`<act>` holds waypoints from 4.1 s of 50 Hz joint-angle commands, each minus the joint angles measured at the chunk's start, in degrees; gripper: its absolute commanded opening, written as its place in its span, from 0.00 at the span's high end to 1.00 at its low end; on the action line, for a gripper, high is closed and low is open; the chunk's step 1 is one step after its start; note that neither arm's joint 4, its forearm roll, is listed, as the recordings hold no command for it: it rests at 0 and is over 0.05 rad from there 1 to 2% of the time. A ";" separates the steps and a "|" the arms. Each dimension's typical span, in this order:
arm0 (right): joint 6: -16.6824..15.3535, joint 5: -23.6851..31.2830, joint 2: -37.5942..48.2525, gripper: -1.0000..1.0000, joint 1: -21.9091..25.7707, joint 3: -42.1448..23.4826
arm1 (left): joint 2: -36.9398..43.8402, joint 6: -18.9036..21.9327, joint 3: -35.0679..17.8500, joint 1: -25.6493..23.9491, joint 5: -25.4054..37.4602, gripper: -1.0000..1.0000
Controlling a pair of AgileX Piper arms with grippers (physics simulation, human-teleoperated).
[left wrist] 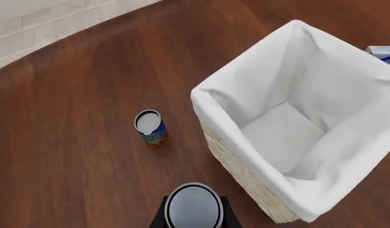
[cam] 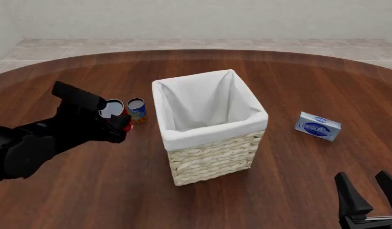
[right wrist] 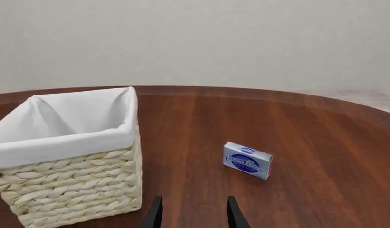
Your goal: Pick up the tomato sauce, and put it in the basket.
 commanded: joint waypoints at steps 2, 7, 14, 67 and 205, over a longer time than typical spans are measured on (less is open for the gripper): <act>-0.07 0.18 -0.09 0.00 0.11 0.00 | -3.96 0.37 -4.38 -1.07 5.03 1.00; -0.06 0.03 0.10 0.00 0.12 0.00 | -4.69 0.15 -5.03 -1.55 5.75 1.00; -0.12 -0.16 0.30 0.00 0.07 0.00 | -5.49 0.36 -6.86 -1.56 6.84 1.00; 0.11 -0.57 0.89 0.00 0.21 0.00 | -7.05 -2.24 -17.20 -6.56 6.94 1.00; 0.22 -0.13 0.60 0.00 -0.23 0.00 | 20.13 2.00 -13.80 -18.51 -24.21 1.00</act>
